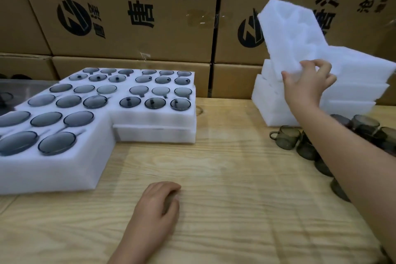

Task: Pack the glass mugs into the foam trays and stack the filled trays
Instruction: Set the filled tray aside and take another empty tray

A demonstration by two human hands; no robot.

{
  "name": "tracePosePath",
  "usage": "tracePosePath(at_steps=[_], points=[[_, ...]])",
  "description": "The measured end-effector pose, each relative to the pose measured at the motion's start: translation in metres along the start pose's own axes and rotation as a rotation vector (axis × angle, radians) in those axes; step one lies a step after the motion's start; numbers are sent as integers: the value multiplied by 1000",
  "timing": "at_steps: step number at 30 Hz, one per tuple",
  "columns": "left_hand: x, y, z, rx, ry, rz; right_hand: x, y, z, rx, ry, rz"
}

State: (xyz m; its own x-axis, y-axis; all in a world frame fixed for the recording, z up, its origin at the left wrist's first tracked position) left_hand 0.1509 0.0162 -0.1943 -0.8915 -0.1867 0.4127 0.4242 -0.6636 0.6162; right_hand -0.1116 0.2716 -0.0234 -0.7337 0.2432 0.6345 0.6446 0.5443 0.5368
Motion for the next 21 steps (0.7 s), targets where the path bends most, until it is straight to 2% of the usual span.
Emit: tracePosePath(at_steps=[5, 8, 12, 15, 18, 21], points=[[-3, 1, -2, -25, 86, 49, -116, 51, -22, 311, 69, 30], [-9, 10, -6, -215, 239, 168, -189, 81, -15, 394, 58, -22], [-26, 22, -13, -538, 426, 412, -255, 100, 8, 399, 162, -247], [-43, 24, -13, -822, 506, 517, -288, 109, 35, 360, 206, -405], [-53, 25, -7, -874, 474, 471, -305, 109, 50, 335, 186, -515], [-56, 18, 6, -886, 384, 259, -305, 105, 53, 343, 195, -532]])
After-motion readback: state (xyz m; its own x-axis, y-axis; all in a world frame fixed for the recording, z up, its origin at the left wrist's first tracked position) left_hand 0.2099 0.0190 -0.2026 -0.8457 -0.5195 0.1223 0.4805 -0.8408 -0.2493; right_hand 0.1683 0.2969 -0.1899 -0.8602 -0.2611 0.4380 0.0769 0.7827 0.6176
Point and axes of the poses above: each hand's wrist, its own x-axis towards the middle knuckle, its own y-axis out of the back of the hand, z = x × y, the point moved 5 cm from there along x, towards the middle knuckle, and after that the axes turned 6 degrees about -x, right-handed, at the moved point
